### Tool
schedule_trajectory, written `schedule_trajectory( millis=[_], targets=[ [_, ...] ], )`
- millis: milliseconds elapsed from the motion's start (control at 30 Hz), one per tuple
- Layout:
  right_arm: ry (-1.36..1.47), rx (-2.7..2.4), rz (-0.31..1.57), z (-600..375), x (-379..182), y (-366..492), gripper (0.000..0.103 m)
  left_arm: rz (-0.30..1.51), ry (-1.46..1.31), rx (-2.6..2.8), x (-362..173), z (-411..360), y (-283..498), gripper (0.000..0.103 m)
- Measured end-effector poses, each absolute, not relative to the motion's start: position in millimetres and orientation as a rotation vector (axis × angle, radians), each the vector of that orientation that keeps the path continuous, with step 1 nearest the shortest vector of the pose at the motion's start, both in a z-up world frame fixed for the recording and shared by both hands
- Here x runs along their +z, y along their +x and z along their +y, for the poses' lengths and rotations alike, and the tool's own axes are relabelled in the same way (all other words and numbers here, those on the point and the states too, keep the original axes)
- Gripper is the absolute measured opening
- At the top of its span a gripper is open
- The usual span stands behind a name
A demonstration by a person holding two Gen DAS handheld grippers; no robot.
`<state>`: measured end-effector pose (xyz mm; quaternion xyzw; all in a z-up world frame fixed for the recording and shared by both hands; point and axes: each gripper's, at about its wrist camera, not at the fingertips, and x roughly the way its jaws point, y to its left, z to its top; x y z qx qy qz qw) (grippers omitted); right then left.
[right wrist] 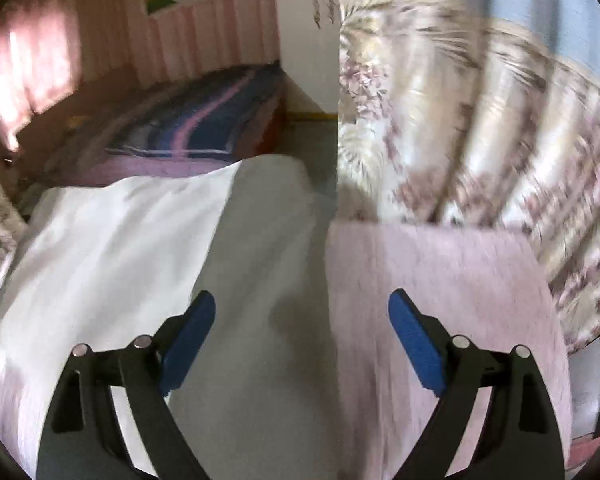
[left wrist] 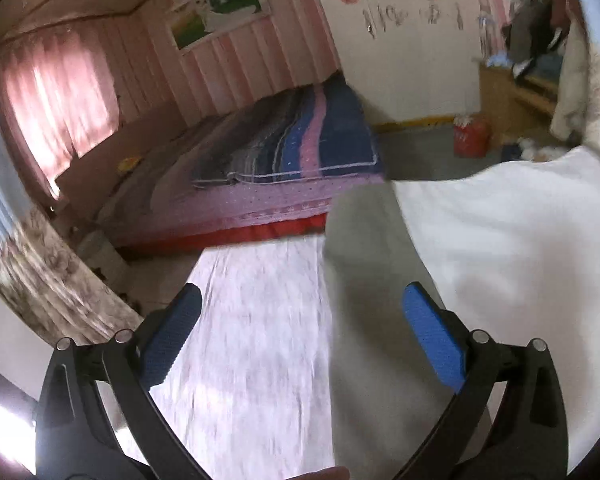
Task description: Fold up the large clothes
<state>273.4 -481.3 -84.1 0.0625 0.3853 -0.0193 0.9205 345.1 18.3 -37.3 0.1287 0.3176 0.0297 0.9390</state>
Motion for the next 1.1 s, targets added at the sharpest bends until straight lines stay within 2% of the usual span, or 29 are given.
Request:
schedule_trajectory(
  millis=[200, 400, 433, 467, 500, 533, 567, 600, 667, 700, 733, 800, 833, 900, 1100],
  targets=[
    [0.198, -0.004, 0.819, -480.4, -119.3, 195.4, 0.089, 0.708, 0.122, 0.084, -66.1, 31.0, 247.8, 0.100],
    [0.333, -0.008, 0.858, -483.3, -145.8, 205.0, 0.088, 0.793, 0.024, 0.076, -104.0, 25.0, 244.6, 0.100],
    [0.330, -0.010, 0.861, -482.3, -146.1, 207.7, 0.079, 0.807, 0.033, 0.074, -105.3, 23.1, 252.1, 0.100],
    [0.318, 0.000, 0.860, -479.3, -146.7, 207.5, 0.064, 0.816, 0.031, 0.066, -105.5, 20.6, 256.6, 0.100],
    [0.295, 0.007, 0.864, -474.8, -145.3, 208.0, 0.032, 0.836, 0.019, 0.064, -107.1, 19.7, 262.6, 0.100],
    [0.262, 0.001, 0.865, -468.3, -144.5, 206.0, 0.021, 0.848, 0.019, 0.065, -109.0, 17.4, 265.3, 0.100],
    [0.247, -0.002, 0.862, -464.4, -143.5, 204.0, 0.017, 0.852, 0.031, 0.058, -111.1, 14.6, 266.9, 0.099],
    [0.234, -0.010, 0.858, -461.0, -142.9, 202.5, 0.011, 0.855, 0.045, 0.029, -112.9, 11.8, 270.8, 0.091],
    [0.241, -0.025, 0.857, -458.1, -142.4, 199.0, 0.008, 0.861, 0.031, -0.031, -117.2, 9.6, 271.8, 0.069],
    [0.243, -0.031, 0.854, -457.5, -142.2, 197.2, 0.006, 0.860, 0.002, -0.088, -117.3, 6.8, 271.4, 0.043],
    [0.237, -0.040, 0.847, -456.0, -140.6, 194.6, 0.005, 0.855, 0.008, -0.097, -117.4, 3.7, 270.4, 0.031],
    [0.208, -0.046, 0.836, -452.6, -135.5, 189.6, 0.004, 0.838, 0.049, -0.093, -115.5, -3.9, 266.6, 0.015],
    [0.172, -0.044, 0.831, -449.7, -130.7, 185.9, 0.004, 0.829, 0.041, -0.088, -113.3, -2.8, 264.1, 0.012],
    [0.153, -0.034, 0.823, -448.4, -121.3, 177.0, 0.003, 0.826, -0.008, -0.093, -107.8, 6.1, 258.7, 0.010],
    [0.134, 0.011, 0.781, -447.1, -89.1, 128.9, 0.003, 0.813, -0.024, -0.160, -76.8, 27.7, 211.5, 0.010]
  ],
)
